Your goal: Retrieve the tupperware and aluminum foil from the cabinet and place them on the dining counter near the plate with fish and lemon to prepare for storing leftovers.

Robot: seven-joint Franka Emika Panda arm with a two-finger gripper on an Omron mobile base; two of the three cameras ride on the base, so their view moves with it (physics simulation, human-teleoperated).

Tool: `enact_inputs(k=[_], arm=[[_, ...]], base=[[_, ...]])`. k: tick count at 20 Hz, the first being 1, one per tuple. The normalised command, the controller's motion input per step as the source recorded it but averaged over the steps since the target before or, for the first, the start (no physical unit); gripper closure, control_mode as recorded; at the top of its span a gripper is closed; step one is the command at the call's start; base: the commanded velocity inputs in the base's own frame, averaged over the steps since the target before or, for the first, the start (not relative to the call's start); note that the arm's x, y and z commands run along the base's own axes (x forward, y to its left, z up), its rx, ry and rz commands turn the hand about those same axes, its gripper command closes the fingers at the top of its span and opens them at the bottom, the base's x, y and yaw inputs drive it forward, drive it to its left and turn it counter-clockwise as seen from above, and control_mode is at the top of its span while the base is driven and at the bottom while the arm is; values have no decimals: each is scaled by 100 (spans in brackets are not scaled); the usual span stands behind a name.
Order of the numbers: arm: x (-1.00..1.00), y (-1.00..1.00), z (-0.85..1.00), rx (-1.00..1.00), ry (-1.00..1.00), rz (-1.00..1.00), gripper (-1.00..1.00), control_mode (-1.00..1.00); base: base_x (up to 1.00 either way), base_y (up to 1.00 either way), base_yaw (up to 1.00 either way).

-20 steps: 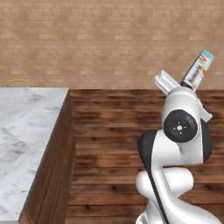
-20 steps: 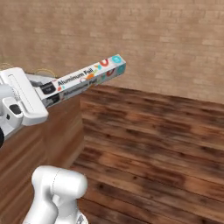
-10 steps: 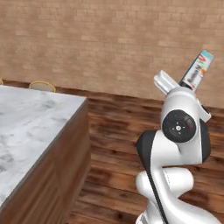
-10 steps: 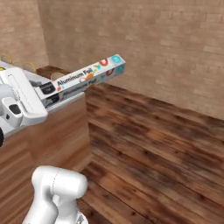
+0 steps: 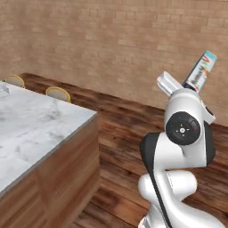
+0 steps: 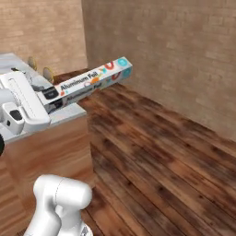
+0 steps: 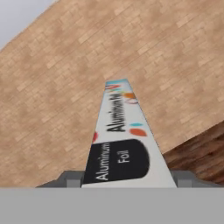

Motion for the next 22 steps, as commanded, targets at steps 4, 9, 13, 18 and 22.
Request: enact_inputs(k=[4,9,13,18,22], arm=[[0,0,0,0,0,0,100,100],[0,0,0,0,0,0,100,100],[0,0,0,0,0,0,100,100],[0,0,0,0,0,0,100,100],[0,0,0,0,0,0,100,100]], base=[[100,-98,45],[90,-100,38],[97,-100,41],[100,-99,45],[99,-99,47]])
